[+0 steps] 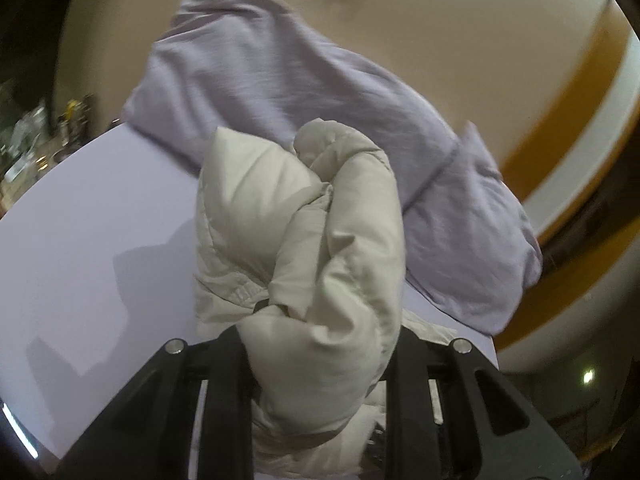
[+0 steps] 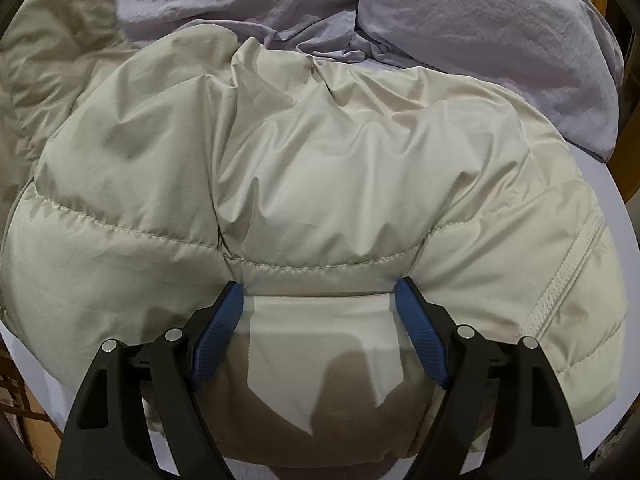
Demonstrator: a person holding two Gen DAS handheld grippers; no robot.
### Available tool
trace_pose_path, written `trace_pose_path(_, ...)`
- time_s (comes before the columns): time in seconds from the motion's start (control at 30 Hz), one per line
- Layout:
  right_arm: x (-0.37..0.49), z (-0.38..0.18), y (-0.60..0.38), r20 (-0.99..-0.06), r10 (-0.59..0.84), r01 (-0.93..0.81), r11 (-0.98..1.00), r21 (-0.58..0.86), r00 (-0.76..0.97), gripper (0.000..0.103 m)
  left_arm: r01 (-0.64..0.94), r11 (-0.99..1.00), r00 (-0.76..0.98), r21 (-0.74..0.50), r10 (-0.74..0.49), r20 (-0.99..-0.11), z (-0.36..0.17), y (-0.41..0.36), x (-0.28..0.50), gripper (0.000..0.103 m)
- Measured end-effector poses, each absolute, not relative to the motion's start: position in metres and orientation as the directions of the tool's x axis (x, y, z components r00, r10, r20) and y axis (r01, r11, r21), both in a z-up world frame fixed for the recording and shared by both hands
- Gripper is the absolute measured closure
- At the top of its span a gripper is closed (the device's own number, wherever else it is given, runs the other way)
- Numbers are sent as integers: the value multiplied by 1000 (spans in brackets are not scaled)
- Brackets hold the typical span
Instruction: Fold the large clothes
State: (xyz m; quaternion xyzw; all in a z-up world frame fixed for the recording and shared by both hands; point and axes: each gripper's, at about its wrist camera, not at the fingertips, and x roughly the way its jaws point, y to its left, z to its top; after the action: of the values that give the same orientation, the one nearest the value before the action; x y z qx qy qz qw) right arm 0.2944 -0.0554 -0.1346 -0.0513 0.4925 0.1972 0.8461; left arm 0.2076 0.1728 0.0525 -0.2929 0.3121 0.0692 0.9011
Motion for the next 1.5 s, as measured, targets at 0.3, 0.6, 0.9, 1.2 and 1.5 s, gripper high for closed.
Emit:
trace_pose_path(0.3, 289, -107, -103, -818, 301, -327, 933, 148, 490, 23, -132, 879, 787, -458, -188, -588, 67, 88, 234, 80)
trace_pose_path(0.6, 283, -89, -194, -779, 143, -132, 988, 78, 610, 23, 21, 901, 720, -434, -314, -618, 45, 0, 272, 80)
trace_pose_path(0.9, 279, -101, -252, -795, 65, 9, 996, 88, 603, 23, 132, 903, 624, -410, -397, -673, 13, -76, 299, 80)
trace_pose_path(1.2, 271, -111, -299, -807, 10, 121, 988, 101, 590, 23, 190, 906, 502, -379, -421, -755, -40, -140, 312, 80)
trace_pose_path(1.5, 253, -110, -342, -810, -45, 230, 967, 113, 585, 23, 262, 937, 462, -231, -332, -822, -60, -189, 315, 79)
